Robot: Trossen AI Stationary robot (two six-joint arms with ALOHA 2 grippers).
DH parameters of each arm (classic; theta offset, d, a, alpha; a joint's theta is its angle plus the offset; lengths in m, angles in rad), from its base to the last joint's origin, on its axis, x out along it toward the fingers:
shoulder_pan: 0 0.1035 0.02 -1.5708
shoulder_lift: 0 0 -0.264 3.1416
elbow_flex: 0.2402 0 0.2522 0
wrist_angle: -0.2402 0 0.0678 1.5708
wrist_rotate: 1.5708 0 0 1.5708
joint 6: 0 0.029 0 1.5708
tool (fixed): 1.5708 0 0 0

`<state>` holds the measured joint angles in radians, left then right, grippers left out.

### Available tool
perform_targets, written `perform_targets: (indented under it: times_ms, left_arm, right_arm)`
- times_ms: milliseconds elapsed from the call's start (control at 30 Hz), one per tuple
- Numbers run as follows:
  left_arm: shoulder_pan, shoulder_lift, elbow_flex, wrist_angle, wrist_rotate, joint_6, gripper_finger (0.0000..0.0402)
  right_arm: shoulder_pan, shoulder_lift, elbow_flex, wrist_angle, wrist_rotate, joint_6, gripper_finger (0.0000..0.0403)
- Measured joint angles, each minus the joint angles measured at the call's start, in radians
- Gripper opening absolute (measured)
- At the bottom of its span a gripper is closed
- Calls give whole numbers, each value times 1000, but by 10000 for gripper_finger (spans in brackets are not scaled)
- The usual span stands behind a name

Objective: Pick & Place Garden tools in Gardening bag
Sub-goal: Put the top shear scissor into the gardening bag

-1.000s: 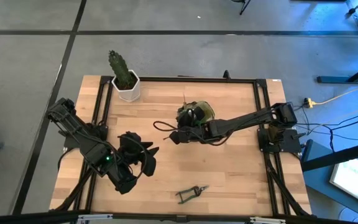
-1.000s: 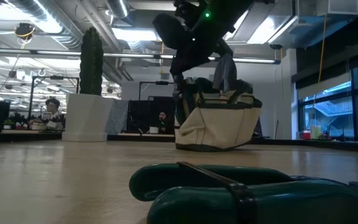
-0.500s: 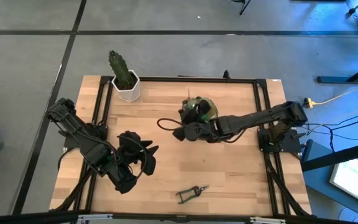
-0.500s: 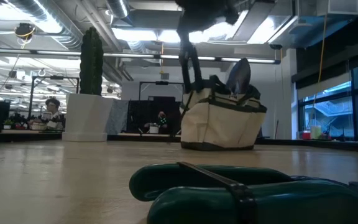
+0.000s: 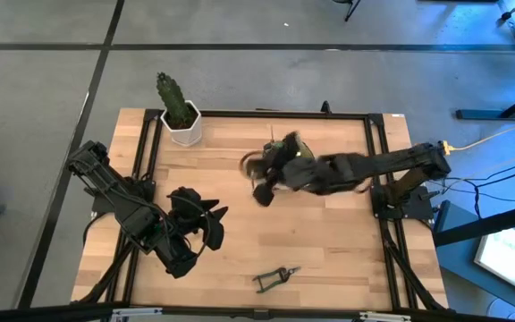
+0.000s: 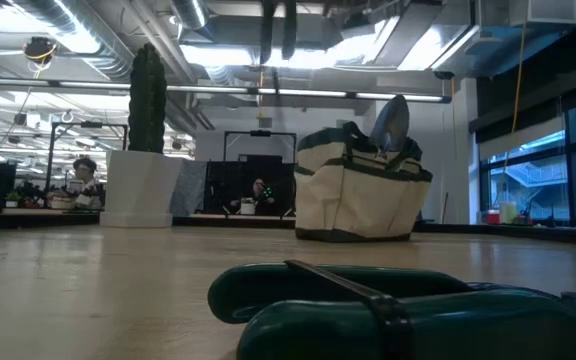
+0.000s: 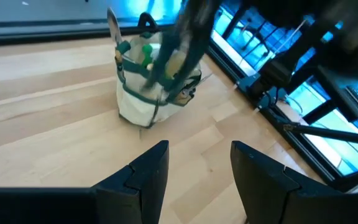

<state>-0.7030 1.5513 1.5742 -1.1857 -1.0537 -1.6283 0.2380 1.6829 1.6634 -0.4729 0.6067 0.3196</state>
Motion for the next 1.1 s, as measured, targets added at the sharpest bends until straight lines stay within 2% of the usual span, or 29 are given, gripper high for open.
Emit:
perform_targets:
  times_ms: [33, 67, 167, 233, 300, 433, 500, 667, 833, 967, 1100]
  left_arm:
    - [0, 0, 0, -1, -3, 0, 168]
    - [0, 0, 0, -1, -10, 0, 168]
    - [0, 0, 0, -1, -24, 0, 168]
    - [0, 0, 0, 0, -29, 0, 168]
    - [0, 0, 0, 0, -29, 0, 168]
    - [0, 0, 0, 0, -37, 6, 168]
    - [0, 0, 0, 0, -41, 6, 168]
    - [-3, 0, 0, 4, -45, 6, 168]
    - [-3, 0, 0, 4, -45, 7, 168]
    - [-3, 0, 0, 3, -45, 16, 168]
    - [-3, 0, 0, -1, -45, 19, 168]
  right_arm:
    - [8, -17, 26, -3, 37, -7, 6]
    - [23, -36, 49, -19, 129, -20, 6]
    - [75, -83, 102, -103, 538, -103, 6]
    - [83, -88, 132, -195, 642, -163, 6]
    - [80, -81, 148, -277, 624, -185, 6]
    - [44, -83, 136, -293, 369, -108, 6]
    - [27, -76, 109, -320, 308, -29, 6]
    - [12, -61, -1, -428, 383, 119, 6]
    - [16, -61, -37, -490, 374, 217, 6]
    - [17, -62, -40, -489, 373, 211, 6]
    - [-7, -62, -40, -500, 311, 161, 6]
